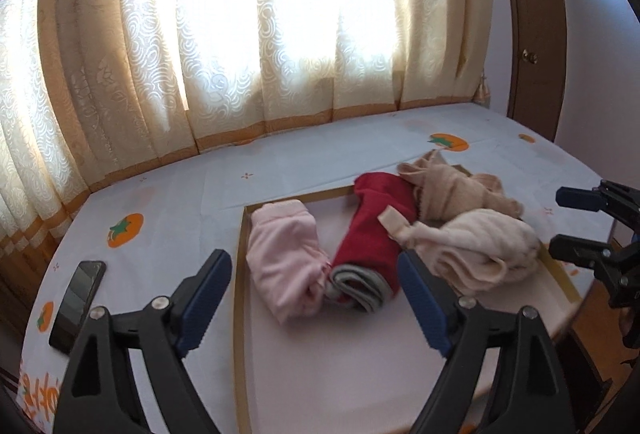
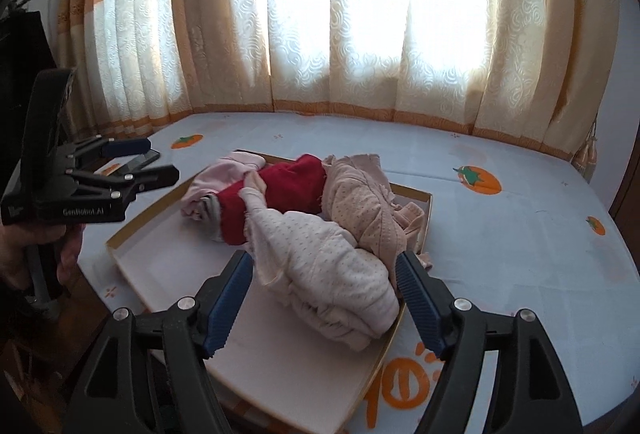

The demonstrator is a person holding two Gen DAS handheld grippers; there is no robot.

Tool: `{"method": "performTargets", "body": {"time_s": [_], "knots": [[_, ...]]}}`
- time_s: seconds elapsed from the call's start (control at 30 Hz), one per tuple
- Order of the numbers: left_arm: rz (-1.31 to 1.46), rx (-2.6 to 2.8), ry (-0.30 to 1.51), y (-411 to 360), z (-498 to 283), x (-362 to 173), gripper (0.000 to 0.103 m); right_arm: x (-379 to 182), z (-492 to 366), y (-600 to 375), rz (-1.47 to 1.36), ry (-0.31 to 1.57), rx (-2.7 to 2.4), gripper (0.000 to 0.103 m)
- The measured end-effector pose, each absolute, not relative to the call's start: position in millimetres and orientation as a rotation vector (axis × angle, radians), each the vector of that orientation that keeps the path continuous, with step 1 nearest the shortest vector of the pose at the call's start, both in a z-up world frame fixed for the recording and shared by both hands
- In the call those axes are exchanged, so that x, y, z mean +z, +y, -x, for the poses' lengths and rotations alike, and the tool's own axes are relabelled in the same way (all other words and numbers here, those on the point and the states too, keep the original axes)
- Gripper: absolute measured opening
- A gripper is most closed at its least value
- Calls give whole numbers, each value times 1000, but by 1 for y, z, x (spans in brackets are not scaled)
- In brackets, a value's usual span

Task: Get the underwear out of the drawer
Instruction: 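Withdraw both open tools from the tray down toward the open drawer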

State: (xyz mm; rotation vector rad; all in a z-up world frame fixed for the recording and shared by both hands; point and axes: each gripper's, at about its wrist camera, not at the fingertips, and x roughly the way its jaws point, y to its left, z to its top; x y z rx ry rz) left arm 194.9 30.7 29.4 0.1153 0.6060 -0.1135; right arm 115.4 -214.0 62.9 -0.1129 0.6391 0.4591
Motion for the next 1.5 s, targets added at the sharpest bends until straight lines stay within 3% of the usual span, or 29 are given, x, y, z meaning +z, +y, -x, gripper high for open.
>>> {"method": "performTargets", "body": {"time_s": [0.5, 0.9, 1.5], "knots": [[-9, -216, 599, 18, -117, 9, 88, 54, -51, -212, 122, 610, 557, 77], [19, -224, 652, 13, -62, -30, 89, 17, 8, -227, 172, 623, 603, 77], [-20, -195, 791, 1, -41, -86, 89, -48, 12, -239, 316, 772, 591, 77]]}}
